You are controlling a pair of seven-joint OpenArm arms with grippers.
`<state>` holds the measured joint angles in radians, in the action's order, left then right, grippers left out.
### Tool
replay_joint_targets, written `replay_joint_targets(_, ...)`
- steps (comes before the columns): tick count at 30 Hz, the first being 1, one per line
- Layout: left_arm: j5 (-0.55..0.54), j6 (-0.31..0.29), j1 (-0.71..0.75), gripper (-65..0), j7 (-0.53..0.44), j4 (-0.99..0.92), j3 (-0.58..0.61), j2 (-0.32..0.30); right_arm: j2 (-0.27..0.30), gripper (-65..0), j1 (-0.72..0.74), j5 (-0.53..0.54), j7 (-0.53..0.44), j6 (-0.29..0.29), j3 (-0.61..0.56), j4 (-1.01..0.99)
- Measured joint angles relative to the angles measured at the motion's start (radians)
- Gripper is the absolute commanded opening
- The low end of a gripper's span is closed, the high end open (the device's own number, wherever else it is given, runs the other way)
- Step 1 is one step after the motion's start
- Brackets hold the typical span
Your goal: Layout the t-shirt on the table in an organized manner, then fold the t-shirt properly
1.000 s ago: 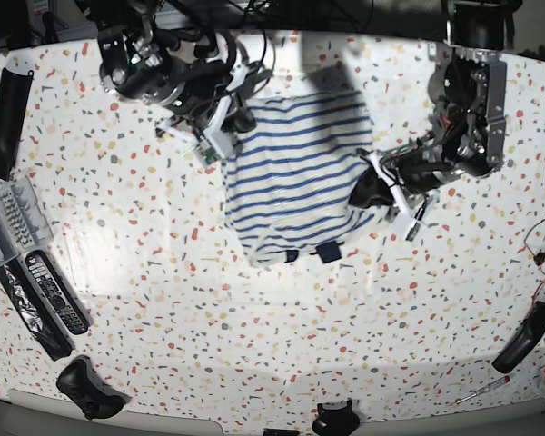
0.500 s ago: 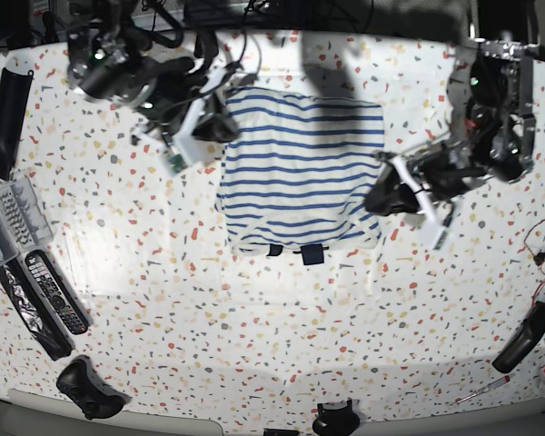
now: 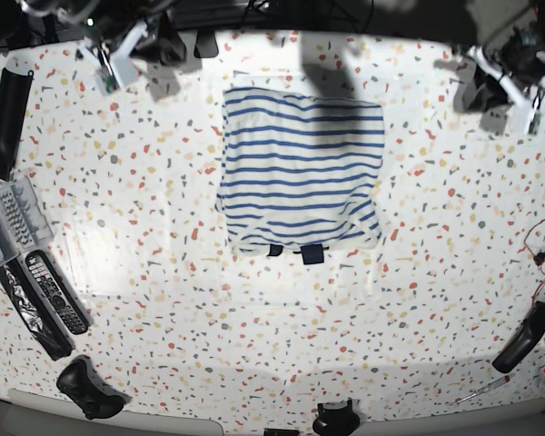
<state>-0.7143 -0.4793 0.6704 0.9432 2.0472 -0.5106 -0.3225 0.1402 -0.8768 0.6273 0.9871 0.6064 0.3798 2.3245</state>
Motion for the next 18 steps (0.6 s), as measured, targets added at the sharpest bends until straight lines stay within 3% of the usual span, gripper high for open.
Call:
replay_joint_targets(5, 0.005, -0.008, 0.157, -65.0, -0.002, -0.023, -0.058, 0.027, -0.098, -65.0, -0.094, -0.074, 0.034, 0.001, 0.042, 0.001)
replay_joint_targets(8, 0.000, -0.076, 0.192, -65.0, 0.000, -0.079, -0.058, 0.069, -0.134, -65.0, -0.130, -0.130, 0.034, 0.000, 0.042, -0.023)
replay_joint_targets(14, 0.002, -0.125, 0.190, -65.0, 0.006, -0.303, -0.057, 0.100, -0.126, -65.0, -0.117, -0.205, 0.023, 0.003, 0.042, -0.253)
replay_joint_targets(18, 0.000, -0.124, 0.185, -65.0, -0.001, -0.454, -0.058, 0.097, -0.083, -65.0, -0.117, -0.208, -0.030, 0.002, 0.040, -0.441)
